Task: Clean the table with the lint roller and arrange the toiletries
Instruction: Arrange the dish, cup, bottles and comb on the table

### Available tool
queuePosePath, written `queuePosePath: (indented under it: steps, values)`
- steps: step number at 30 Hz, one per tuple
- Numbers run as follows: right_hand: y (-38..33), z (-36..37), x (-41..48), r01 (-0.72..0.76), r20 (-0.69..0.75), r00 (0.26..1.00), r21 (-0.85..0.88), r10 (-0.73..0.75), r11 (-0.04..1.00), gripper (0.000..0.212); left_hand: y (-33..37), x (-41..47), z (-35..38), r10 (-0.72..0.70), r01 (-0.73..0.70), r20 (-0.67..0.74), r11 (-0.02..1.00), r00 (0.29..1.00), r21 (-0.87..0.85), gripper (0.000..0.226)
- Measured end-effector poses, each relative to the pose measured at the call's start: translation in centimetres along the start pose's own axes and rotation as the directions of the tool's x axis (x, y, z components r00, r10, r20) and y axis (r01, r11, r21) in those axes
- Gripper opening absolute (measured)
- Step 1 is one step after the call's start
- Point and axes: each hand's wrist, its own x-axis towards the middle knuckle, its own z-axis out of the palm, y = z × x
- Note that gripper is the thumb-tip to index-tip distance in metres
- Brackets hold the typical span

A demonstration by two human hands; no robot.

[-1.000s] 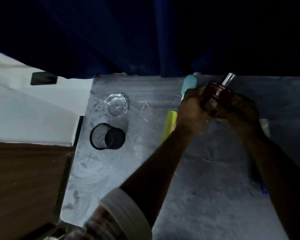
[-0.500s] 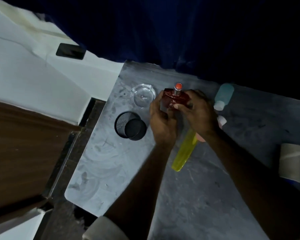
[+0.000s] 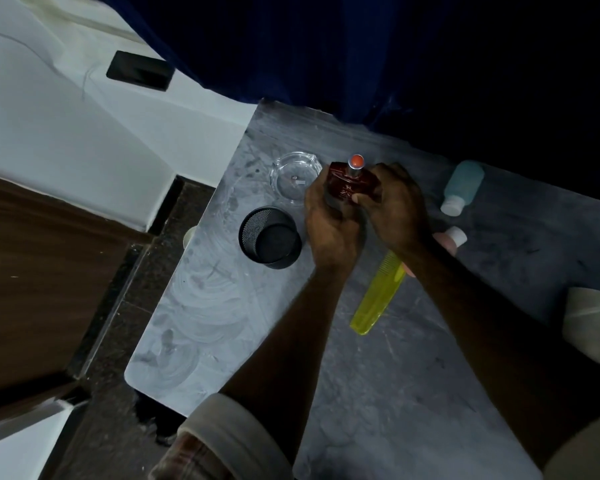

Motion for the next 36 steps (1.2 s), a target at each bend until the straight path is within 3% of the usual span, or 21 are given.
queuePosePath:
  steps: [11, 15, 24, 29, 33, 36]
  values:
    - [0.4, -0.1, -0.4, -0.019, -0.035, 0.999, 0.010, 0.020, 1.000, 0.045, 0.2, -0.3, -0.4, 0.036, -0.041, 0.069, 0.997, 0.997, 0.071, 0.064]
    - [0.4, -0.3, -0.3, -0.029, -0.032, 0.999, -0.004, 0.028, 1.000, 0.043, -0.3, -0.1, -0.5, 0.019, -0.018, 0.121, 1.000, 0.992, -0.005, 0.072]
    - [0.9, -0.3, -0.5, -0.037, -0.027, 0.999, 0.025, 0.038, 0.999, 0.043, 0.8, -0.7, -0.6, 0.024, -0.035, 0.096, 0.993, 0.995, 0.109, 0.076]
    - [0.7, -1.4, -1.0, -0.072, 0.015, 0.997, 0.039, 0.071, 0.997, 0.047, 1.0, -1.6, -0.4, 0.019, -0.022, 0.090, 0.999, 0.996, 0.037, 0.086]
    - [2.0, -3.8, -3.4, -0.067, -0.105, 0.991, 0.114, 0.079, 0.991, 0.042, 1.3, -4.9, -0.4, -0.024, 0.026, 0.037, 0.997, 0.999, -0.066, 0.066]
    - [4.1, -6.1, -6.5, -0.117, -0.226, 0.960, 0.212, 0.165, 0.970, 0.035, 1.1, -7.7, -0.5, -0.041, 0.042, 0.118, 0.999, 0.992, -0.004, 0.047]
